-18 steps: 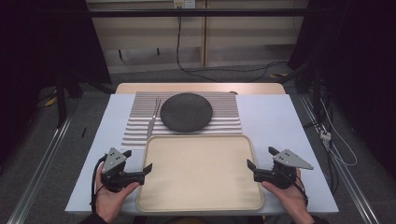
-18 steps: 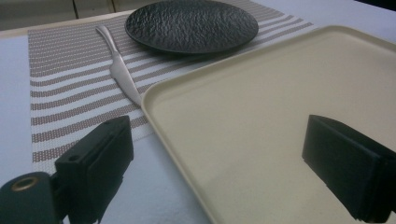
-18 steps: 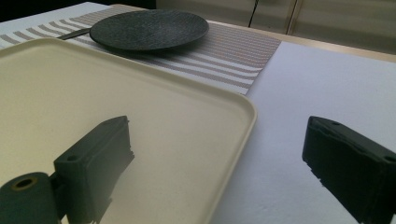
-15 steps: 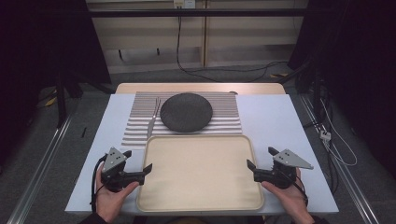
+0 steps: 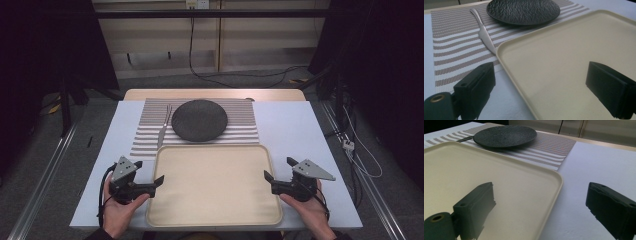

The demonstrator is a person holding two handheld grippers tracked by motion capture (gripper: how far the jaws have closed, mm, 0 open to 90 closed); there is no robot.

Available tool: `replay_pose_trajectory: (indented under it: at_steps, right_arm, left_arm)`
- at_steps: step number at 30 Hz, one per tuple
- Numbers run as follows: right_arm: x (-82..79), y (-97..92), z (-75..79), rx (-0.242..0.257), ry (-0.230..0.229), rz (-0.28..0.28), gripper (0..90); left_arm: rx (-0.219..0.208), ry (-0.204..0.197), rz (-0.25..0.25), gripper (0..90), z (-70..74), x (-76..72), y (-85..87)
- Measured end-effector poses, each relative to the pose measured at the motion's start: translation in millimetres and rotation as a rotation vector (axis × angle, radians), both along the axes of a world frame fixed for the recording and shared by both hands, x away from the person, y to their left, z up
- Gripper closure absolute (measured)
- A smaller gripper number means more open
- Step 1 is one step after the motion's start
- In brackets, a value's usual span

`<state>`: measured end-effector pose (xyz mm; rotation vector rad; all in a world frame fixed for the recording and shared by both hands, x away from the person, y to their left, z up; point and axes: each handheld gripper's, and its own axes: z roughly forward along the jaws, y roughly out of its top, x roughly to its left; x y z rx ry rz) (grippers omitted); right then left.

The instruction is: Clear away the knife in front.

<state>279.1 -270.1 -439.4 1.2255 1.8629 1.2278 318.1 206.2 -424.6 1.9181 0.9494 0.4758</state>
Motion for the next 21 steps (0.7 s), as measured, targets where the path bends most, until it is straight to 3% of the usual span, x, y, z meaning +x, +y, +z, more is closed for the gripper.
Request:
replay_pose_trajectory:
  at_steps: [5, 11, 13, 17, 21]
  right_arm:
    - [0.0, 0.7, 0.1, -0.001, 0.002, 0.005, 8.2]
    - [-0.2, 0.7, -0.2, -0.003, 0.003, 0.006, 8.1]
    - [0.1, 1.0, -0.2, -0.003, 0.003, 0.008, 8.1]
    - [0.3, 1.4, -0.2, -0.005, 0.003, 0.011, 8.1]
    - [0.6, 1.9, -0.5, -0.007, 0.006, 0.013, 8.1]
  left_arm:
    - [0.016, -0.007, -0.020, 6.4, 3.6, 2.4, -3.6]
    - [0.015, 0.026, -0.037, 7.1, 7.4, 9.9, -5.0]
    - [0.012, 0.047, 0.007, 13.5, 9.7, 16.3, -4.5]
    - [0.034, 0.036, 0.041, 12.1, 10.3, 24.9, -5.5]
    - [0.052, 0.061, 0.043, 11.6, 8.9, 37.3, -5.9]
